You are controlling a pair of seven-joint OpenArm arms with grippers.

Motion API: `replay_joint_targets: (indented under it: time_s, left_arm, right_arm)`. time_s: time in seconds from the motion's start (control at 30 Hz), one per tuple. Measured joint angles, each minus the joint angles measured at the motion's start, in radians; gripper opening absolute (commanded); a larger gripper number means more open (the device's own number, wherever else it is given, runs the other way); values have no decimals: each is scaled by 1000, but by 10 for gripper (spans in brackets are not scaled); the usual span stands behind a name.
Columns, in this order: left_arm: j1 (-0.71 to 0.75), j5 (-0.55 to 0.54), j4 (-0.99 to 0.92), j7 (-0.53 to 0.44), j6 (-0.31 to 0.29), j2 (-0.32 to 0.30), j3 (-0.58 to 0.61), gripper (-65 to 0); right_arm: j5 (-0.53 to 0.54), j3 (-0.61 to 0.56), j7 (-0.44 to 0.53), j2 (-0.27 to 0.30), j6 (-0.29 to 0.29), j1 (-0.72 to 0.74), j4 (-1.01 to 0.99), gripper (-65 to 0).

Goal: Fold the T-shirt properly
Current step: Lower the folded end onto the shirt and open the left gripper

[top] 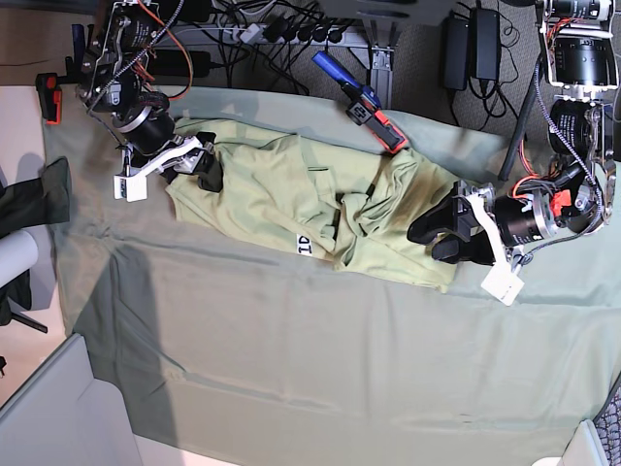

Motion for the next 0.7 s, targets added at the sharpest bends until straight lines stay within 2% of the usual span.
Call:
replay_joint_targets:
  time_s: [0.53,0.57,0.7]
  left_arm:
    - [0,-18,0,0,0,0,-3,-220]
    - [0,-35,0,0,0,0,-10,-220]
    - [0,-64,0,1,0,0,-67,-220]
  right_arm:
    - [1,0,8,0,0,-1,-14,-239]
    - [1,0,8,0,0,-1,-14,-278]
    - [-1,0,1,0,0,-2,-19,-520]
